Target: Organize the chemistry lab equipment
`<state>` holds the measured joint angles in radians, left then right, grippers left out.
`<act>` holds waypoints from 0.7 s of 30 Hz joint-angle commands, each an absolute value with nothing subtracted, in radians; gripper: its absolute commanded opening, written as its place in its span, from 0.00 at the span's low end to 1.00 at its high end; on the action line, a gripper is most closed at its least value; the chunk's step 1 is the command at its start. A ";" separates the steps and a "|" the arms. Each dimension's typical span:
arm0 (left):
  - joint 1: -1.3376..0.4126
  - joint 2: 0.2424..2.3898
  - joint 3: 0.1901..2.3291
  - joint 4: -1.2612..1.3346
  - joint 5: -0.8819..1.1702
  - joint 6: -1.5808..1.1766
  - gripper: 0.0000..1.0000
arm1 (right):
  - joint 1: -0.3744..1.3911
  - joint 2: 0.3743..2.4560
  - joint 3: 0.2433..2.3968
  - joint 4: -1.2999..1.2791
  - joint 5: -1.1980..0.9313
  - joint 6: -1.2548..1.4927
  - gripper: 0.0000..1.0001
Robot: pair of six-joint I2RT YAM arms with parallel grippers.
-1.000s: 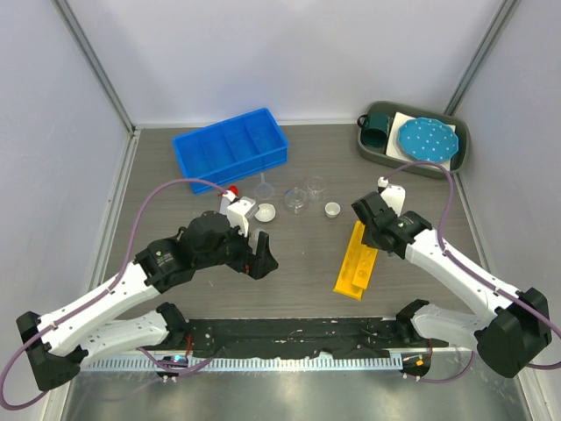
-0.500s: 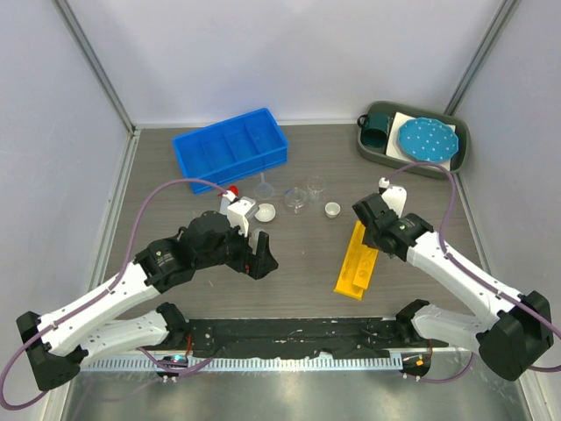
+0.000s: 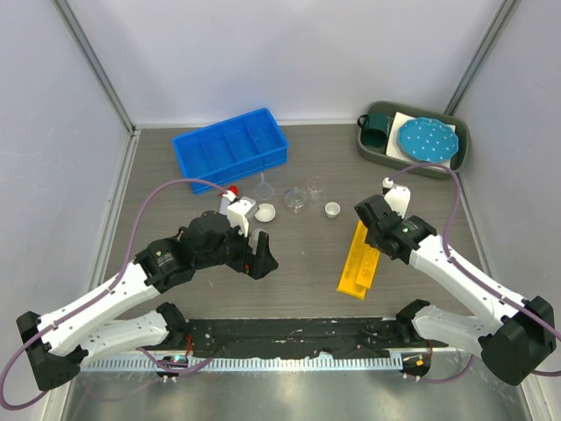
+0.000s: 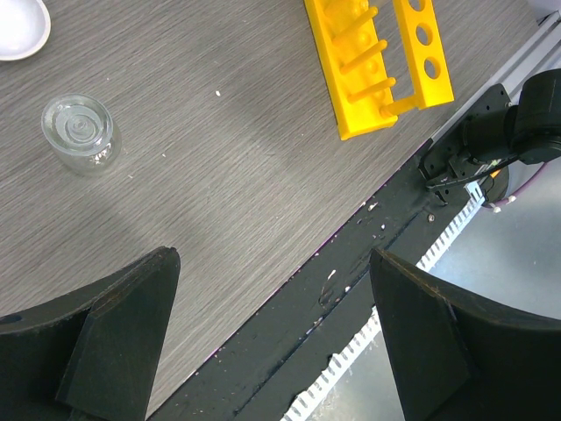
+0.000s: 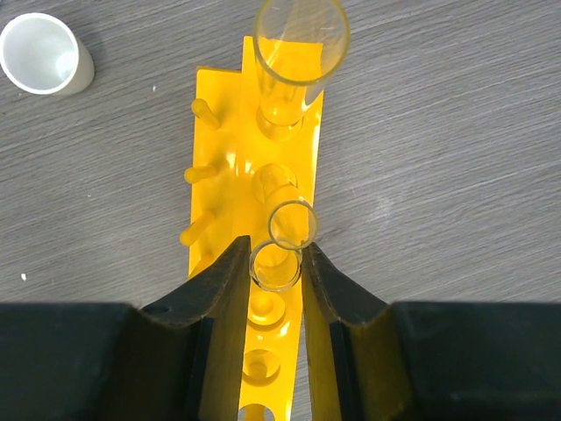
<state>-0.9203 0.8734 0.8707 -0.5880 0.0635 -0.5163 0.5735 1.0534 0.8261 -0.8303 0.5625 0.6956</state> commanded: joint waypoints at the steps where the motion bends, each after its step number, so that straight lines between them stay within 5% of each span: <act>1: -0.916 0.876 0.877 -0.564 0.071 -0.512 0.94 | 0.571 1.054 0.828 -0.807 0.624 0.723 0.27; 21: -0.917 0.873 0.876 -0.566 0.072 -0.512 0.94 | 0.571 1.060 0.828 -0.805 0.624 0.726 0.41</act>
